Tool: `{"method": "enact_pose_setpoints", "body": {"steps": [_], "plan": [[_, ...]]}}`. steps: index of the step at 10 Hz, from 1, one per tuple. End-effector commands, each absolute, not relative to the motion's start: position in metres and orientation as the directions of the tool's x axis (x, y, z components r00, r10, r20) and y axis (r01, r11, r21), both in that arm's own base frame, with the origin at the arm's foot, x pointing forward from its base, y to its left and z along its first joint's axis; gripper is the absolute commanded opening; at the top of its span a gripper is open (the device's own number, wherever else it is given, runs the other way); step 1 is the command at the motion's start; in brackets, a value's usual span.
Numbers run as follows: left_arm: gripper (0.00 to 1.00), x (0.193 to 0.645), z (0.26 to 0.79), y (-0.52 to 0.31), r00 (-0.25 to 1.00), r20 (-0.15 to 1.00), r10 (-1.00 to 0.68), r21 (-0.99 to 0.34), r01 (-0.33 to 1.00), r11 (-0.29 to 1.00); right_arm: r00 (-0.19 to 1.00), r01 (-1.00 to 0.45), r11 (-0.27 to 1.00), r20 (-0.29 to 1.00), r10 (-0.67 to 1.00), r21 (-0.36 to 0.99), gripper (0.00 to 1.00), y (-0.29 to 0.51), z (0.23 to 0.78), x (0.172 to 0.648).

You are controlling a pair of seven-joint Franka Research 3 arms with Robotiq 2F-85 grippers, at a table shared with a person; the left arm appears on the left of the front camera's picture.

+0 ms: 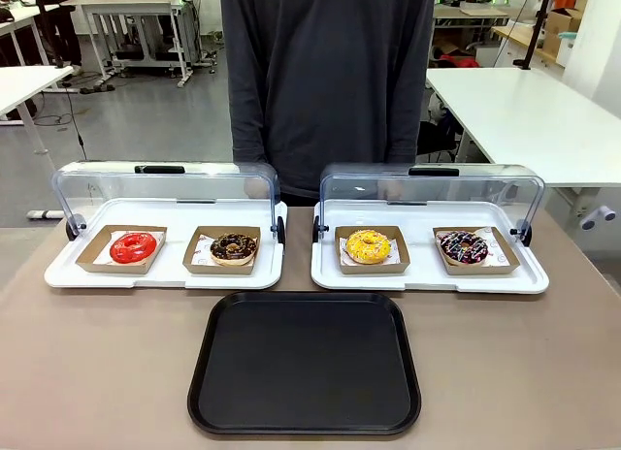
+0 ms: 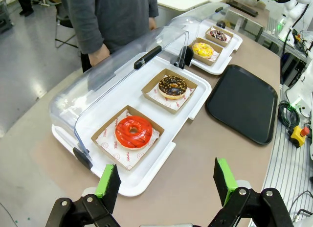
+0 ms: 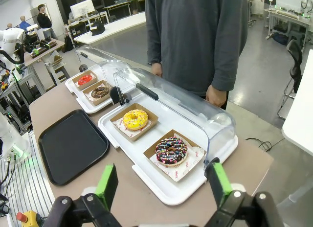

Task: Move the third donut from the left to the tray.
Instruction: Pick up the Paper togo box containing the Donut indicated by the person and place it on the Handle tray.

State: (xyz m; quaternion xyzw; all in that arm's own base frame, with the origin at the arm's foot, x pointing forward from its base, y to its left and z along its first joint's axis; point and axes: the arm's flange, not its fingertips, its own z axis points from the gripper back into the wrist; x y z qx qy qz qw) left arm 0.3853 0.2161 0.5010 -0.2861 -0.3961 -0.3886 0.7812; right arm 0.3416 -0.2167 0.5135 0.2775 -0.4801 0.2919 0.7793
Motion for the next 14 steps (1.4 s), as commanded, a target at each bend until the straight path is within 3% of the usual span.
{"method": "enact_pose_setpoints", "body": {"steps": [1,14], "plan": [[1.0,0.3846,0.5024,0.2158,0.384,0.841,-0.38,-0.139,0.833,0.535,0.356,-0.725,0.674,0.915,0.189,0.143,1.0,-0.2163,0.515,0.3431],[1.0,0.3846,0.5024,0.2158,0.384,0.841,-0.38,-0.139,0.833,0.535,0.356,-0.725,0.674,0.915,0.189,0.143,1.0,-0.2163,0.515,0.3431]]}}
